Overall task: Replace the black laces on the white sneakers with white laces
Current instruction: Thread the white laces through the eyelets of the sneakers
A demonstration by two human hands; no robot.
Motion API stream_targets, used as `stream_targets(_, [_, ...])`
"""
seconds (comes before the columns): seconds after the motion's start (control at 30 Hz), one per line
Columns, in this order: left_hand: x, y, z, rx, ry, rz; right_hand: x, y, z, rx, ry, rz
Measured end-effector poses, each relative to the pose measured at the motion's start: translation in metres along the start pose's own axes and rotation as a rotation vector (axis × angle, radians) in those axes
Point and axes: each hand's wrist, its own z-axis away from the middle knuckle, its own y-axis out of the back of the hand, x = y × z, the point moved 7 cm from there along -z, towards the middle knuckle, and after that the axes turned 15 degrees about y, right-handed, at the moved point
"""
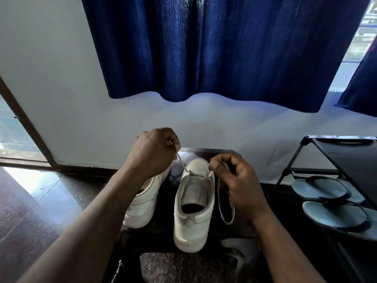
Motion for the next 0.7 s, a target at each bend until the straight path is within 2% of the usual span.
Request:
stream_targets(0.1, [0.009, 0.008, 0.003, -0.116, 0.130, 0.296, -0.022, 0.013, -0.014, 0.085, 0.018, 0.012])
stream_targets(0.23, [0.031, 0.027, 0.000, -0.300, 0.276, 0.679, -0.077, 0.008, -0.040, -0.014, 0.110, 0.093])
stream_targets(0.33, [0.060, 0.064, -0.004, -0.286, 0.254, 0.740, -0.129, 0.005, -0.070, -0.069, 0.205, 0.123])
stream_targets(0.5, [0.109, 0.116, 0.000, -0.256, 0.160, 0.757, -0.202, 0.005, -0.113, -0.014, 0.291, 0.097])
stream_targets(0.7, [0.127, 0.142, 0.010, -0.150, 0.107, 0.809, -0.236, -0.004, -0.122, -0.019, 0.333, 0.092])
